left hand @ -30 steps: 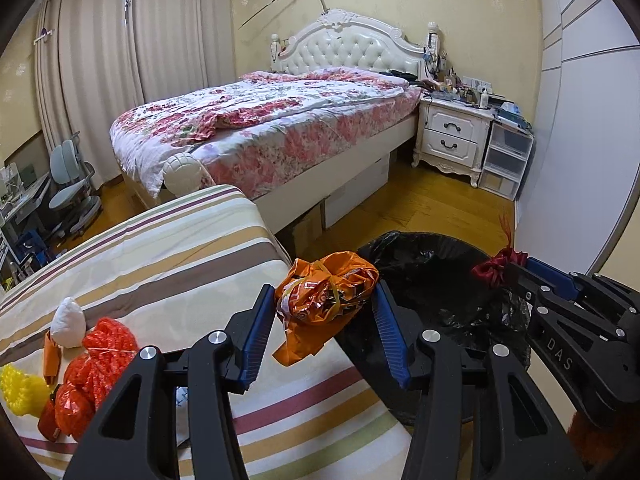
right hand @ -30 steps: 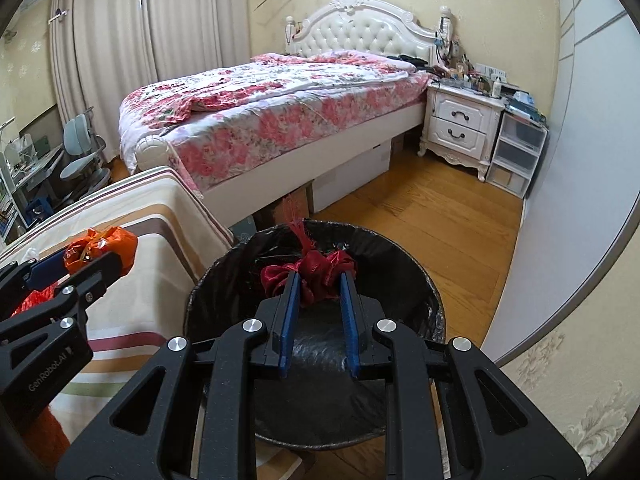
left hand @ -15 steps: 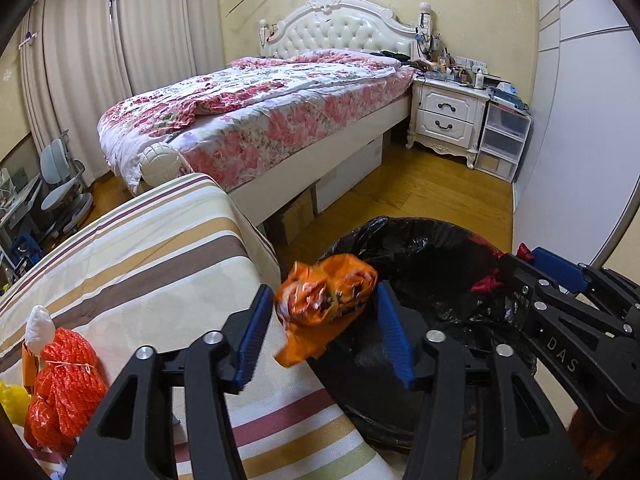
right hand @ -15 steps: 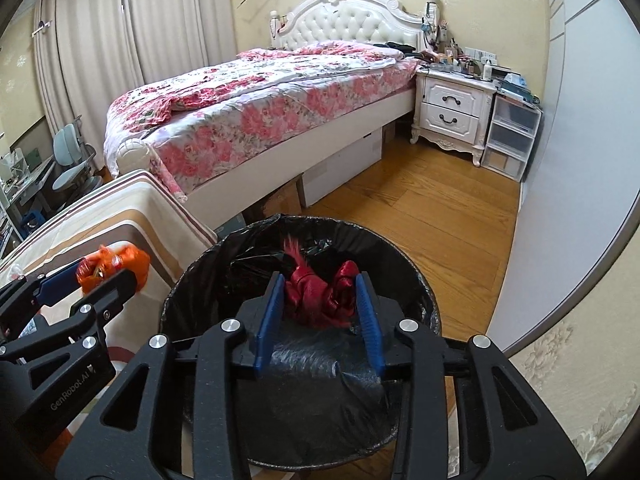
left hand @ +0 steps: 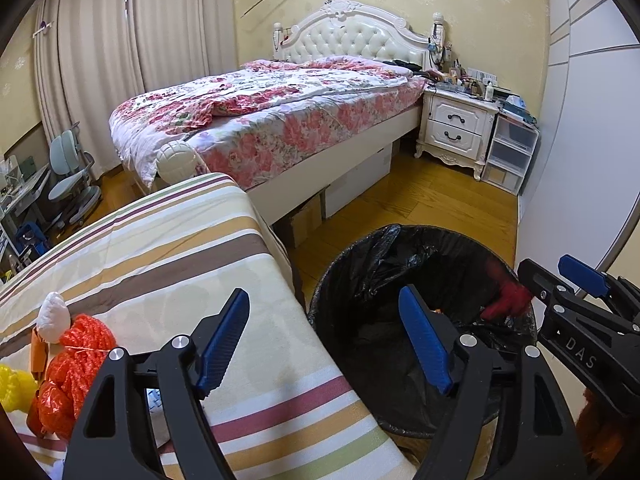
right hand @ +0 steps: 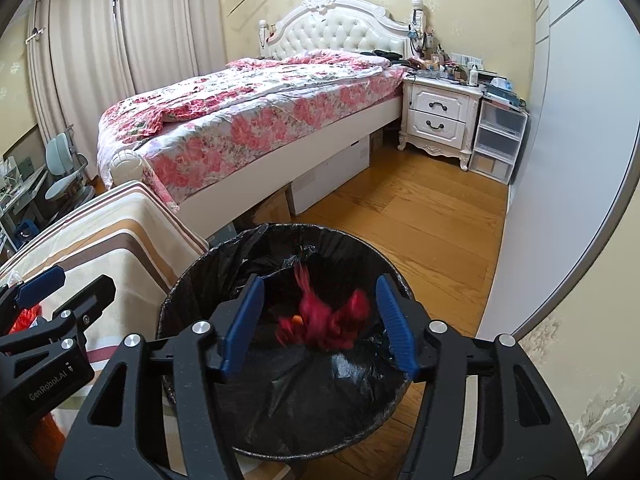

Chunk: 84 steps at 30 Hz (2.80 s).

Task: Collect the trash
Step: 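Carry both items over the black bin and open both tools to drop them, then grasp the yellow mesh ball with the left tool while the right tool returns to the bed, then grasp the red mesh net bag with the right tool while the left tool holds the yellow ball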

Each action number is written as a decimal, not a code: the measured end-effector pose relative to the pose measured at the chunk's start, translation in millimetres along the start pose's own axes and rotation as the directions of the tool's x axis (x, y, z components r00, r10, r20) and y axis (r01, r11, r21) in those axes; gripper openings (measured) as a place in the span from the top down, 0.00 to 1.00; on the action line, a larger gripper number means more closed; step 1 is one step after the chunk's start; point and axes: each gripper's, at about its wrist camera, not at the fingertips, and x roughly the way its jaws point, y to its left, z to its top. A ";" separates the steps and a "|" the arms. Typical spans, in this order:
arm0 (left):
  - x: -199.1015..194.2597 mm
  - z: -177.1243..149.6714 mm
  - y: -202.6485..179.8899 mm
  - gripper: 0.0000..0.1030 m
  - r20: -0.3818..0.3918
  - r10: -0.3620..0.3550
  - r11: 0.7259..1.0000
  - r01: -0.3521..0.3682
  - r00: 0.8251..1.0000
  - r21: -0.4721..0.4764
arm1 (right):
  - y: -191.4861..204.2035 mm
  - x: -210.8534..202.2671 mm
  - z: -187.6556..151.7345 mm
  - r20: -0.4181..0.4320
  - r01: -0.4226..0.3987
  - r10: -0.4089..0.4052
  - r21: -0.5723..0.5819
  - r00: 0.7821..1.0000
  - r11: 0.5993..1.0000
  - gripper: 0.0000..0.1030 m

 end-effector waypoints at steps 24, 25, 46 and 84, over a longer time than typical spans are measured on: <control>-56.5 -27.7 59.6 0.26 0.002 0.095 0.993 -0.094 0.996 -0.068 | 44.4 -36.1 -21.7 -0.016 -0.059 0.059 -0.037 0.998 0.998 0.34; -59.9 -30.4 63.7 0.27 0.001 0.103 0.992 -0.102 0.995 -0.071 | 49.2 -38.4 -24.1 -0.018 -0.069 0.068 -0.042 0.998 0.997 0.34; -112.9 -88.3 184.6 0.27 -0.059 0.326 0.917 -0.330 0.944 -0.224 | 184.3 -69.7 -41.1 -0.056 -0.288 0.283 -0.223 0.958 0.931 0.34; -92.8 -108.4 272.7 0.59 -0.126 0.293 0.897 -0.318 0.948 -0.305 | 296.2 -35.3 -43.5 -0.215 -0.404 0.349 -0.328 0.912 0.854 0.43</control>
